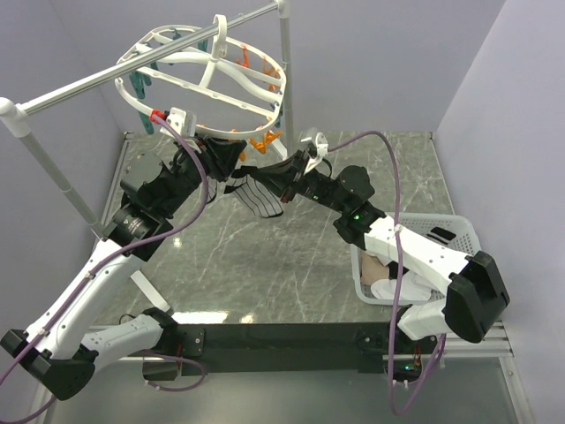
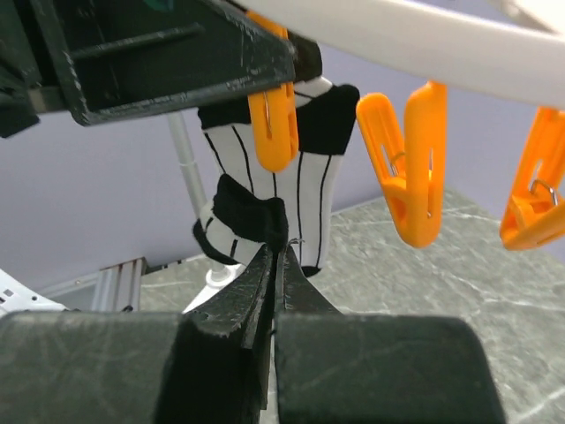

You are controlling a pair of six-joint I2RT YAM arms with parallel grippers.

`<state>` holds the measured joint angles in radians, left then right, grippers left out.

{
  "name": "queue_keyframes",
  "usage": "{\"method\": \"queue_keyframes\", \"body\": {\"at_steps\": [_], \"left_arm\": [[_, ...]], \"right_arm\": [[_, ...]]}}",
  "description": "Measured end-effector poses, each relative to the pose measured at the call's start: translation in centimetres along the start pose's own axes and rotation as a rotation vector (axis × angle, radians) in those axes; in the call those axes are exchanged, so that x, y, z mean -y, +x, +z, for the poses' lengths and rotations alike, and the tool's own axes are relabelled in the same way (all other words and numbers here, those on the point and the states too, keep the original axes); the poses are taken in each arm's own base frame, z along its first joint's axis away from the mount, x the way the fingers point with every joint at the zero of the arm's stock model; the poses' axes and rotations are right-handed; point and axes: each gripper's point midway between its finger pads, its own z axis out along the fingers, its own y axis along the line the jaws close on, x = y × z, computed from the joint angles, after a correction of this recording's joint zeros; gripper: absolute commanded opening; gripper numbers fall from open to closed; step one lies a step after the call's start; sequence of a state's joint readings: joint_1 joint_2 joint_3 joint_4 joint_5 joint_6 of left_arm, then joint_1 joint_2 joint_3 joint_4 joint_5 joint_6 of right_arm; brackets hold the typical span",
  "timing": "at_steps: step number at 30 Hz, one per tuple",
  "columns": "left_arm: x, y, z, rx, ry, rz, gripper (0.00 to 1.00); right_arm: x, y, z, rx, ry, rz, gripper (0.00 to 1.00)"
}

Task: Clip the socks to the hanger
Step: Clamp the sock onto the hanger.

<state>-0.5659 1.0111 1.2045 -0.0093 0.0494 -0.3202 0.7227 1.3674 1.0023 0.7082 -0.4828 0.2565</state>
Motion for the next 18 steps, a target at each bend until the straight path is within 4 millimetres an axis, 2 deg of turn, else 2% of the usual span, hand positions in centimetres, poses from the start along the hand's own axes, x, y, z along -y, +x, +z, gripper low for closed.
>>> {"method": "queue_keyframes", "body": {"at_steps": [8,18], "left_arm": [[-0.2,0.2,0.0,-0.006,0.007,-0.009,0.26],[-0.2,0.2,-0.1,-0.009,0.017,-0.010,0.26]], "right_arm": [[0.7,-0.3,0.1,0.020,-0.019,0.041,0.00],[0.6,-1.1,1.1,0.034,-0.048,0.040,0.00]]}}
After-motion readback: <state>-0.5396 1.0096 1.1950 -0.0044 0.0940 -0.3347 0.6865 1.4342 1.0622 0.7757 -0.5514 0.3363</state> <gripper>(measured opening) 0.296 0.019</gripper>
